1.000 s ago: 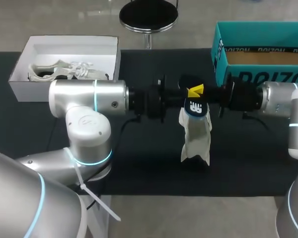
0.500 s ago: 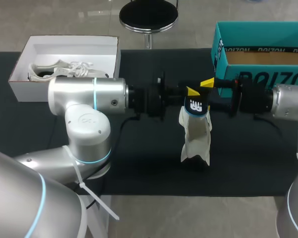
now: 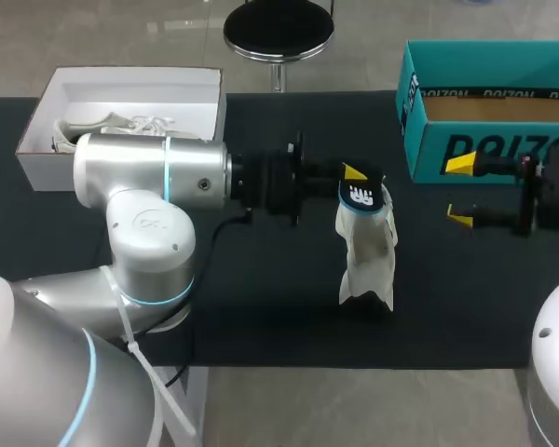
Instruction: Take the shoe out of the shoebox, open the shoe tongue, remove and reinsert the insole, then place the shoe into the shoebox
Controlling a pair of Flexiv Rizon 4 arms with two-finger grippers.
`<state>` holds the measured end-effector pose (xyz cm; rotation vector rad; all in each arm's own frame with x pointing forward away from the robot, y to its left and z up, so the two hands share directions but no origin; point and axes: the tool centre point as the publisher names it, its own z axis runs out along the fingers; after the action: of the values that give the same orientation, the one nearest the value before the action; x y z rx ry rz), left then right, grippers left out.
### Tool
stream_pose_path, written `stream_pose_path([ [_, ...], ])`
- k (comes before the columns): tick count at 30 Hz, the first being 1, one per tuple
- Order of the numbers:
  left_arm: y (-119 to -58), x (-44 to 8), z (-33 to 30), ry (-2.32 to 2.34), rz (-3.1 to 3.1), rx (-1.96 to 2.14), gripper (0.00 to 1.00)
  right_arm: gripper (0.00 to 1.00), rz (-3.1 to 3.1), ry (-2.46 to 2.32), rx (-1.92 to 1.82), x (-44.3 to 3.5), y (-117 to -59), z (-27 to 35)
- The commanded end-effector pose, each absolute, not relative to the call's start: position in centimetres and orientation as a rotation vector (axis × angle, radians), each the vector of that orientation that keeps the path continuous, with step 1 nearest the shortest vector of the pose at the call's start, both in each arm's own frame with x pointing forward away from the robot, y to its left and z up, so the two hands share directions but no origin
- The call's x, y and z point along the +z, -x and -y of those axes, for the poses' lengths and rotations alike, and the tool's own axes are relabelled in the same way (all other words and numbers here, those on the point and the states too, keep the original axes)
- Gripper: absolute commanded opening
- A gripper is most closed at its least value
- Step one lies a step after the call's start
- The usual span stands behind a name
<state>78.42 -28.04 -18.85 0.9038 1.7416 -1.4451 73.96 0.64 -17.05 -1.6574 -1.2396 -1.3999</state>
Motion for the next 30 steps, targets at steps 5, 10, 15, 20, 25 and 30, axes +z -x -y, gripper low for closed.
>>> stream_pose_path([
  [5,-77.4,-16.9,27.6,-0.908,-1.771,-1.445,0.00,1.00,1.507,1.795,-1.220,-14.2,-67.3,2.5],
  [10,-77.1,-15.5,27.6,-0.899,-1.789,-1.439,0.00,1.00,1.507,1.795,-1.220,-14.2,-67.3,2.5],
  [15,-76.8,-14.4,27.8,-0.894,-1.809,-1.439,0.00,1.00,1.507,1.795,-1.220,-14.2,-67.3,2.5],
  [20,-76.1,-13.6,28.1,-0.912,-1.817,-1.433,0.00,1.00,1.745,1.715,-1.255,-14.8,-66.8,3.7],
  [25,-75.5,-13.4,28.4,-0.921,-1.828,-1.432,0.00,1.00,2.080,1.576,-1.162,-14.6,-65.1,5.5],
  [30,-75.0,-13.5,28.6,-0.924,-1.849,-1.436,0.00,1.00,2.245,1.573,-1.058,-13.4,-63.4,7.4],
])
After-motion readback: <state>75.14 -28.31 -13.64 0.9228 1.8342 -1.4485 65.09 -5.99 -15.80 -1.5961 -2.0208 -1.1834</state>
